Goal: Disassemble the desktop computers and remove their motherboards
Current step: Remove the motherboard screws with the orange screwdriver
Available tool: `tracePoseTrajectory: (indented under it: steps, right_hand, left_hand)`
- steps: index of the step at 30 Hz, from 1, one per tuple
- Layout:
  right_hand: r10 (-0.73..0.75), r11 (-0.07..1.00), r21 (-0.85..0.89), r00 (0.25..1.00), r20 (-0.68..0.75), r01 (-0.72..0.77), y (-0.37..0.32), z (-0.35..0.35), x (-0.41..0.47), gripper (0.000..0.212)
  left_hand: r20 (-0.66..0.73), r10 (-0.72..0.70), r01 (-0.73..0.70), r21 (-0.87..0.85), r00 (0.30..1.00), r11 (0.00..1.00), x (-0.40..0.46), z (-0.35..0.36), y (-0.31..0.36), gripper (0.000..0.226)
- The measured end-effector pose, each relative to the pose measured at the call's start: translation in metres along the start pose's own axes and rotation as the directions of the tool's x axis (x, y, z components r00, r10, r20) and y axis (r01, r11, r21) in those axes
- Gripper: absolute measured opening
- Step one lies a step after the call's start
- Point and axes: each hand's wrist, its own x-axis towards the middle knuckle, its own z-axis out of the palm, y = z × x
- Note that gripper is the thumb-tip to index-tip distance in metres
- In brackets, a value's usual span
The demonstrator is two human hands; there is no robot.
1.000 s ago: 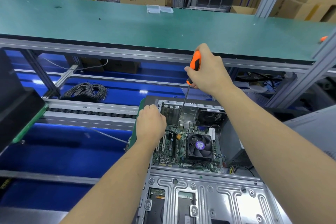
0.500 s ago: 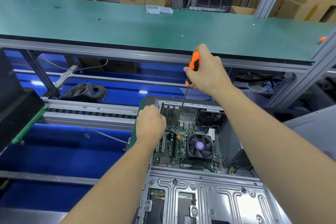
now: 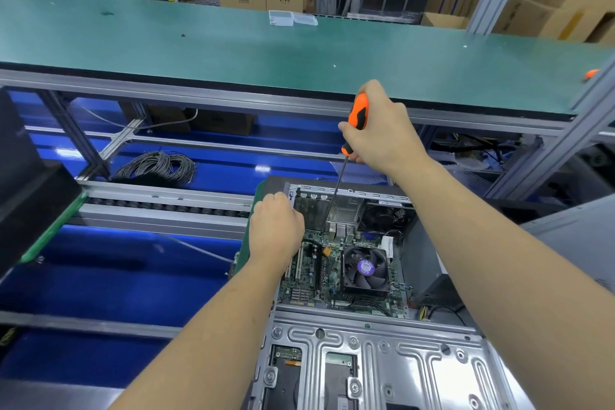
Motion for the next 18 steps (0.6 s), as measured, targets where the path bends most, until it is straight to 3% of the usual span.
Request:
tracePoseTrajectory:
  steps: [18]
  right_hand:
    - [-0.057, 0.998, -0.02, 0.998, 0.021, 0.057, 0.0007, 0.0051, 0.0002, 0.031]
  left_hand:
    - [0.007, 0.005, -0.005, 0.002, 1.0, 1.0, 0.0001, 0.0003, -0.0003, 0.015]
